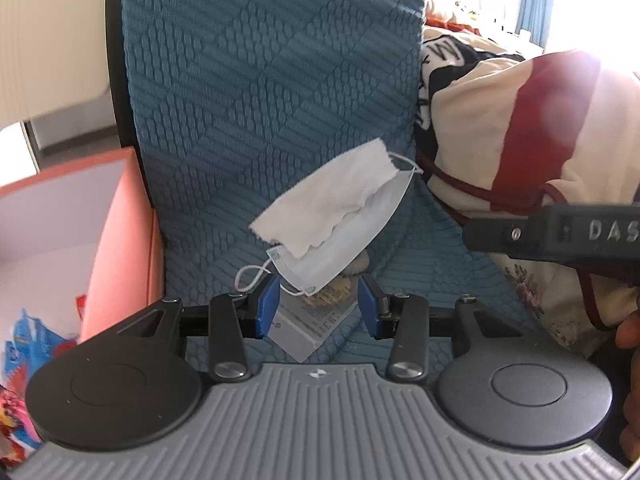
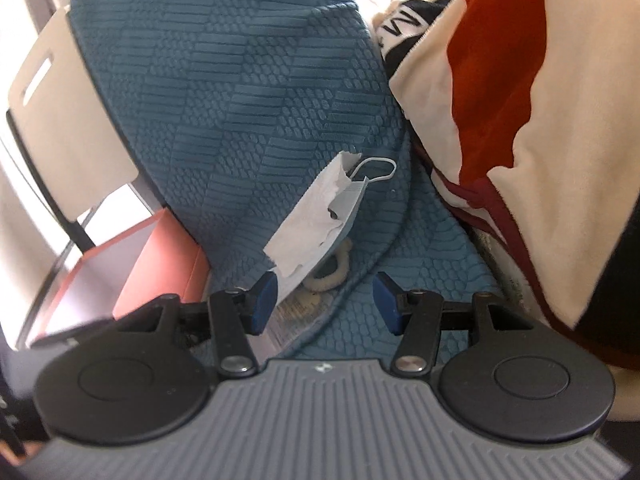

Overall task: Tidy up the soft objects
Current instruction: 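Move both open tools down toward the white wipe and face mask on the seat, then close the left tool on the white wipe while the right tool grasps the face mask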

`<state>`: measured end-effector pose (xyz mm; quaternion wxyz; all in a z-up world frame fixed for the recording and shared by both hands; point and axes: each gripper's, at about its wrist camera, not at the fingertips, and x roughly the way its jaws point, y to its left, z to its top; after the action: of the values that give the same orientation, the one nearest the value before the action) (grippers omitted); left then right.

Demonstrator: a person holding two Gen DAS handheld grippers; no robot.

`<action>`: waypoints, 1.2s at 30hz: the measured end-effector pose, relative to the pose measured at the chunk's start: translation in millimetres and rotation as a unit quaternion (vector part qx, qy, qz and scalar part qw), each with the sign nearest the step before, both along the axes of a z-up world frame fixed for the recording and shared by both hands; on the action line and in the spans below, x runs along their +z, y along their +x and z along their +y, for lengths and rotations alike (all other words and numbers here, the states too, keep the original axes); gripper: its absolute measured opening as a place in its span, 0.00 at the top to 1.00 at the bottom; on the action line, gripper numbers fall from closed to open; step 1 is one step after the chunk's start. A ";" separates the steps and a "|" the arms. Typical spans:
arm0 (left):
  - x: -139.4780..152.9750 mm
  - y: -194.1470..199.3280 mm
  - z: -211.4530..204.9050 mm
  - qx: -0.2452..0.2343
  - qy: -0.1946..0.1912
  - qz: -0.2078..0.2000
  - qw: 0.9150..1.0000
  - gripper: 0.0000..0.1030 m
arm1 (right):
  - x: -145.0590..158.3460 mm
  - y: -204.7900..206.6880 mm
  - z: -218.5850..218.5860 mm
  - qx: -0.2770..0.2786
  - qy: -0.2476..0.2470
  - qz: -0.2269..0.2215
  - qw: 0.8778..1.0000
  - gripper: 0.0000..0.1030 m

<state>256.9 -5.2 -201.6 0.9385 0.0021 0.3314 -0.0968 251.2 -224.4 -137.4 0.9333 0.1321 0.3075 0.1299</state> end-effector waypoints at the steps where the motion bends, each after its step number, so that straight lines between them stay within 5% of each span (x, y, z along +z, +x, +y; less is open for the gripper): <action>1: -1.4 3.9 0.4 0.002 -0.003 0.004 1.000 0.52 | -0.6 3.9 -1.0 0.000 0.010 0.004 1.000 0.46; 7: -2.9 25.7 -3.4 -0.005 -0.006 0.005 1.000 0.49 | -4.2 24.7 -0.7 0.001 0.022 0.016 1.000 0.46; 23: -29.5 111.2 -19.9 -0.013 0.019 0.029 0.999 0.49 | -28.9 99.3 -26.4 -0.039 0.152 0.100 0.983 0.45; 31: -54.1 149.9 -20.5 -0.021 0.020 0.070 0.997 0.49 | -48.5 130.4 -24.0 -0.039 0.172 0.143 0.974 0.64; 36: -63.8 160.1 -27.0 -0.038 0.036 0.071 0.996 0.48 | -59.0 145.7 -17.7 -0.046 0.175 0.162 0.970 0.68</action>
<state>417.0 -32.1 -265.4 0.9075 0.0416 0.4004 -0.1202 396.9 -242.1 -196.4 0.8386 0.3265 0.4206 0.1154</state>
